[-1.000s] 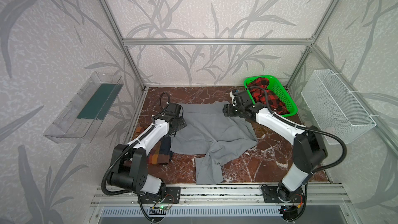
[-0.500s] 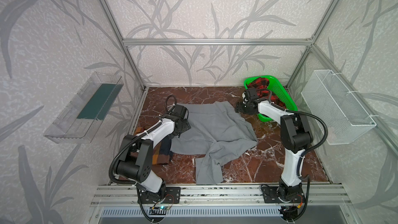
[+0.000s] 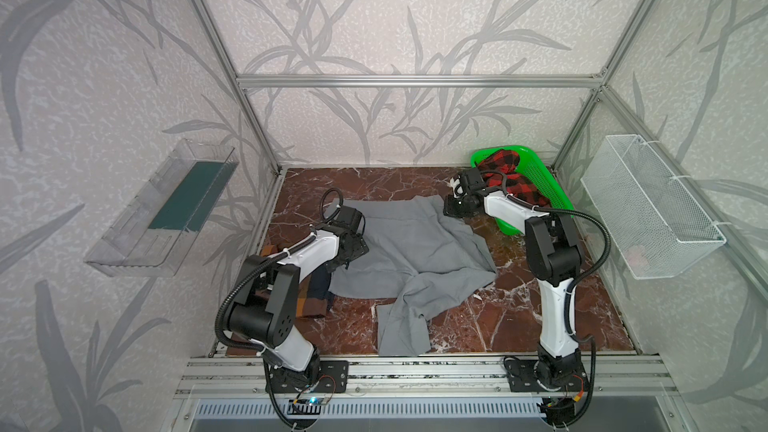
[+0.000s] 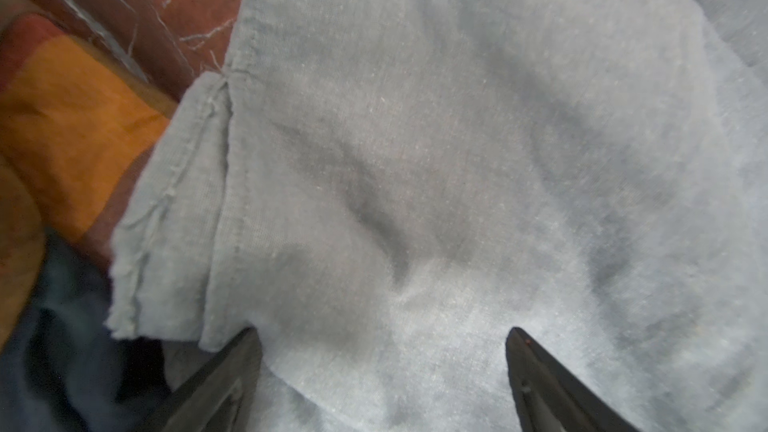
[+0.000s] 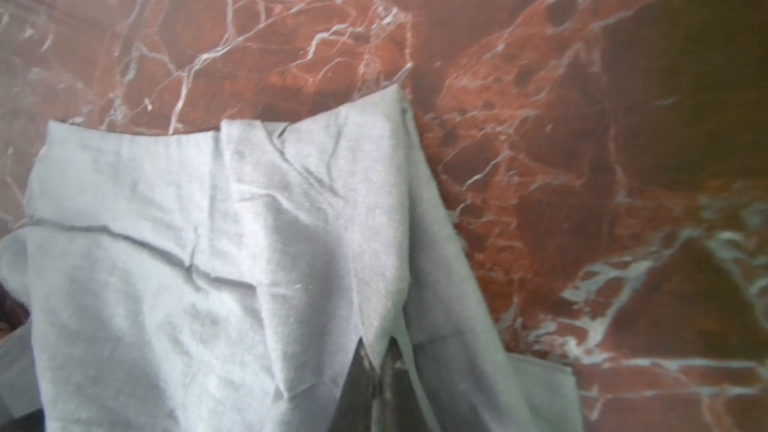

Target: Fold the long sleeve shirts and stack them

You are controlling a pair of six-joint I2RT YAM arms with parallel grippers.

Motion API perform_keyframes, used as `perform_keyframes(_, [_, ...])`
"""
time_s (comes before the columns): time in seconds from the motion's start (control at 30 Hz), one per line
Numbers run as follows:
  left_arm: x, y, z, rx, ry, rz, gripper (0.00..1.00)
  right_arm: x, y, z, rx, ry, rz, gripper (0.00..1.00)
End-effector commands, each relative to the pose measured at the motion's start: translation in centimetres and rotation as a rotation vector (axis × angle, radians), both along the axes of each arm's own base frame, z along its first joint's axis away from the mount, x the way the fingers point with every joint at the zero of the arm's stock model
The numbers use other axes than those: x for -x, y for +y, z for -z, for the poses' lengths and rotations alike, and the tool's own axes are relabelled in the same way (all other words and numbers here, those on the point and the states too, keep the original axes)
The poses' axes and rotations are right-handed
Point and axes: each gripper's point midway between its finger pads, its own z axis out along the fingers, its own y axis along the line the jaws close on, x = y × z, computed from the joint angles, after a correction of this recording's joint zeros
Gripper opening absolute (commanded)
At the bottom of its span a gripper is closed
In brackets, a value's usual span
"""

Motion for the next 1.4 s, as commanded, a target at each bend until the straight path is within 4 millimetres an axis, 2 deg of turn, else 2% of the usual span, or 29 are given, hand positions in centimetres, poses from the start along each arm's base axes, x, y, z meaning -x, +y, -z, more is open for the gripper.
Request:
perform_keyframes(0.0, [0.5, 0.2, 0.6, -0.012, 0.011, -0.02, 0.92, 0.6, 1.3, -5.7, -0.072, -0.116, -0.036, 0.0])
perform_keyframes(0.07, [0.6, 0.2, 0.6, -0.01, 0.012, -0.022, 0.92, 1.9, 2.1, -7.4, -0.073, -0.151, -0.068, 0.0])
perform_keyframes(0.17, [0.6, 0.3, 0.6, -0.01, 0.007, -0.024, 0.92, 5.0, 4.5, -9.8, -0.049, -0.238, -0.157, 0.0])
perform_keyframes(0.27, [0.6, 0.4, 0.6, -0.012, 0.004, -0.03, 0.92, 9.4, 6.8, -10.0, -0.004, -0.281, -0.237, 0.0])
perform_keyframes(0.3, [0.7, 0.4, 0.5, -0.013, 0.001, -0.034, 0.92, 11.0, 7.7, -9.0, 0.005, -0.273, -0.266, 0.0])
perform_keyframes(0.33, [0.7, 0.5, 0.5, -0.017, -0.004, -0.037, 0.92, 12.8, 8.5, -9.2, 0.006, -0.285, -0.295, 0.0])
perform_keyframes(0.47, [0.6, 0.5, 0.3, -0.014, -0.011, -0.037, 0.92, 19.5, 11.2, -4.7, 0.058, -0.223, -0.394, 0.0])
perform_keyframes(0.53, [0.6, 0.5, 0.2, -0.013, -0.012, -0.039, 0.92, 22.8, 12.4, -2.2, 0.055, -0.158, -0.429, 0.06])
perform_keyframes(0.6, [0.5, 0.5, 0.2, -0.011, -0.013, -0.038, 0.92, 24.6, 12.4, -0.5, 0.035, -0.101, -0.426, 0.14])
perform_keyframes(0.63, [0.6, 0.5, 0.2, -0.012, -0.013, -0.038, 0.92, 25.1, 12.1, -0.4, 0.019, -0.078, -0.418, 0.22])
perform_keyframes(0.7, [0.6, 0.5, 0.2, -0.013, -0.013, -0.038, 0.92, 24.9, 10.7, -1.7, 0.047, -0.107, -0.381, 0.37])
perform_keyframes(0.77, [0.7, 0.5, 0.3, -0.012, -0.011, -0.038, 0.92, 24.1, 9.0, -4.7, 0.063, -0.179, -0.332, 0.5])
perform_keyframes(0.83, [0.6, 0.4, 0.3, -0.009, -0.013, -0.041, 0.92, 22.6, 7.1, -8.3, 0.027, -0.248, -0.263, 0.58])
perform_keyframes(0.93, [0.6, 0.5, 0.4, -0.01, -0.012, -0.041, 0.92, 19.7, 4.0, -10.8, -0.066, -0.233, -0.163, 0.66])
perform_keyframes(1.0, [0.5, 0.4, 0.3, -0.01, -0.015, -0.039, 0.92, 17.5, 2.4, -11.0, -0.1, -0.209, -0.111, 0.67])
perform_keyframes(1.1, [0.6, 0.5, 0.3, -0.012, -0.014, -0.039, 0.92, 14.9, 0.6, -10.3, -0.105, -0.172, -0.031, 0.69])
perform_keyframes(1.37, [0.6, 0.5, 0.3, -0.014, -0.012, -0.038, 0.92, 10.7, 1.7, -6.8, -0.305, -0.035, 0.149, 0.76])
